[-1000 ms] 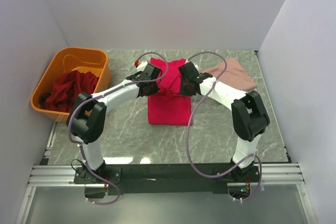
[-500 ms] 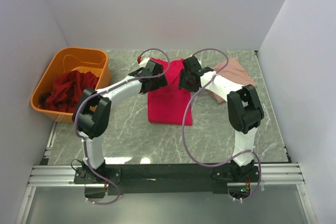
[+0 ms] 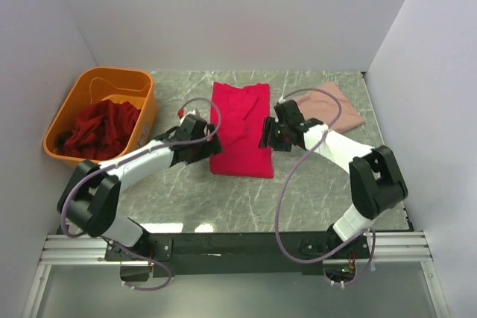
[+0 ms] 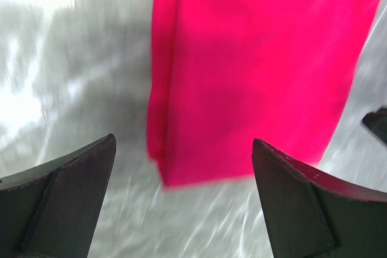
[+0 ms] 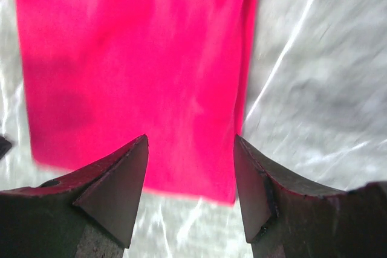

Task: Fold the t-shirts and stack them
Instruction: Fold the tshirt

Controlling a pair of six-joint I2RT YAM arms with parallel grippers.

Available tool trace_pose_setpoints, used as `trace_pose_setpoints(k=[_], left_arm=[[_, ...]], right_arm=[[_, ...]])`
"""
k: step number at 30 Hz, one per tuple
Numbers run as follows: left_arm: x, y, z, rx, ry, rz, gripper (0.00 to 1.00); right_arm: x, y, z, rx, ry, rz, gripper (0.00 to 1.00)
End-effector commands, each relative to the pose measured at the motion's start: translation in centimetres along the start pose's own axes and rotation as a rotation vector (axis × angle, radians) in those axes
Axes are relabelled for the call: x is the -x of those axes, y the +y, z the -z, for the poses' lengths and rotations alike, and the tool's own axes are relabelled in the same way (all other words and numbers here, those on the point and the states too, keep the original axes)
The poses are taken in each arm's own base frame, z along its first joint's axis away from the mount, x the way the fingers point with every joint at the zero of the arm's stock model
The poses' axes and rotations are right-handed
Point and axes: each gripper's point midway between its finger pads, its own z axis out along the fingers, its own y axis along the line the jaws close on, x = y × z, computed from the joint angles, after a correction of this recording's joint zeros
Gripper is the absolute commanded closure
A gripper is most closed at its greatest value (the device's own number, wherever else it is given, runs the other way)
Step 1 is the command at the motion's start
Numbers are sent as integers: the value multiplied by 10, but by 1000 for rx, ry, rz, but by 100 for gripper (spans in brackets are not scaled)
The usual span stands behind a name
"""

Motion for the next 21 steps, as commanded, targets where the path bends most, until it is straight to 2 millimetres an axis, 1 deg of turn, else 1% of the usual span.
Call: trace_pose_setpoints(k=[1,2,3,4,5,6,7,9,11,12,15,18,21], left_arm=[[-27,-18,16,-170,82,19,0],[-39,-12,14,-176,110,18,1],[-46,-10,14,-181,131,23,1],[-49,-6,13,-172,138,29,1],[-55,0,11,-158,151,35,3],[-57,4,9,-139,151,38,9],[-58,9,7,-122,150,40,11],[-64,16,4,-100,160,41,18],[-62,18,1,-84,149,44,24],[-62,20,0,-70,149,47,31],[-63,27,-5,-35,145,59,38],[-61,27,-7,-39,138,64,38],[-59,27,-13,-45,134,71,39]], right_arm=[[-20,22,18,183,25,-5,35],[-35,17,15,187,53,-20,35],[-41,19,18,211,67,-23,36],[-47,16,18,209,78,-32,36],[-58,9,16,197,98,-43,37],[-63,7,15,192,108,-46,37],[-71,1,14,181,125,-50,38],[-78,-2,12,176,137,-57,39],[-86,-7,10,167,153,-65,41],[-89,-9,9,161,159,-69,41],[-97,-16,6,145,179,-73,42],[-101,-21,2,118,188,-70,42],[-102,-24,-1,103,192,-69,43]])
